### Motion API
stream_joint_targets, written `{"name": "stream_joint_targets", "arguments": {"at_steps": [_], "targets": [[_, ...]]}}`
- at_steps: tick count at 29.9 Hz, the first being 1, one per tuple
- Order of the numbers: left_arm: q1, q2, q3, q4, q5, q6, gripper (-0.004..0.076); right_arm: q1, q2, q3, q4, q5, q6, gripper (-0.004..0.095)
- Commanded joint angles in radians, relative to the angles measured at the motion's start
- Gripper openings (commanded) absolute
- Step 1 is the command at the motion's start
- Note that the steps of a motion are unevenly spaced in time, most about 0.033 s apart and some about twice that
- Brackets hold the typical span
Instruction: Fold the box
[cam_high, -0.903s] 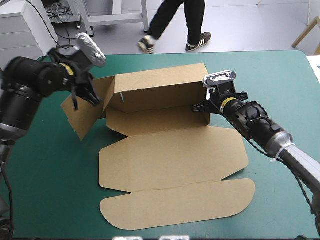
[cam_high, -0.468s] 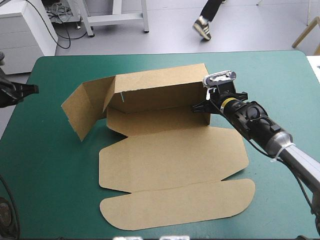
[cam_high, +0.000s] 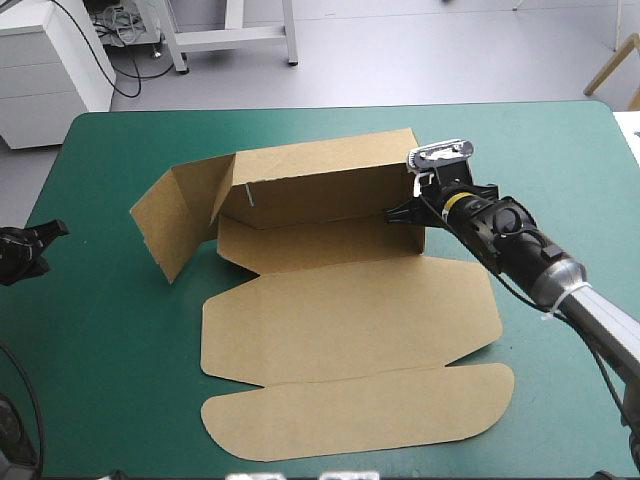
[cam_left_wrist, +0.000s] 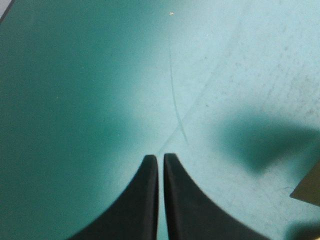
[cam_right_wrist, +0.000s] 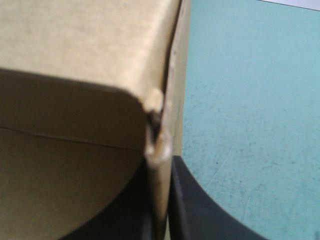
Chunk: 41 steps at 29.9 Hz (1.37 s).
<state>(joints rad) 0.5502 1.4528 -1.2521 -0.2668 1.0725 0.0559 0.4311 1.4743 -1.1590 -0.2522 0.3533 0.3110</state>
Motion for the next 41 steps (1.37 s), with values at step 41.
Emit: {"name": "stream_joint_targets", "arguments": {"at_steps": [41], "targets": [[-0.001, -0.042, -0.019, 0.014, -0.023, -0.378, 0.0013, -0.014, 0.259, -0.381, 0.282, 0.647, -0.126, -0.0013]]}}
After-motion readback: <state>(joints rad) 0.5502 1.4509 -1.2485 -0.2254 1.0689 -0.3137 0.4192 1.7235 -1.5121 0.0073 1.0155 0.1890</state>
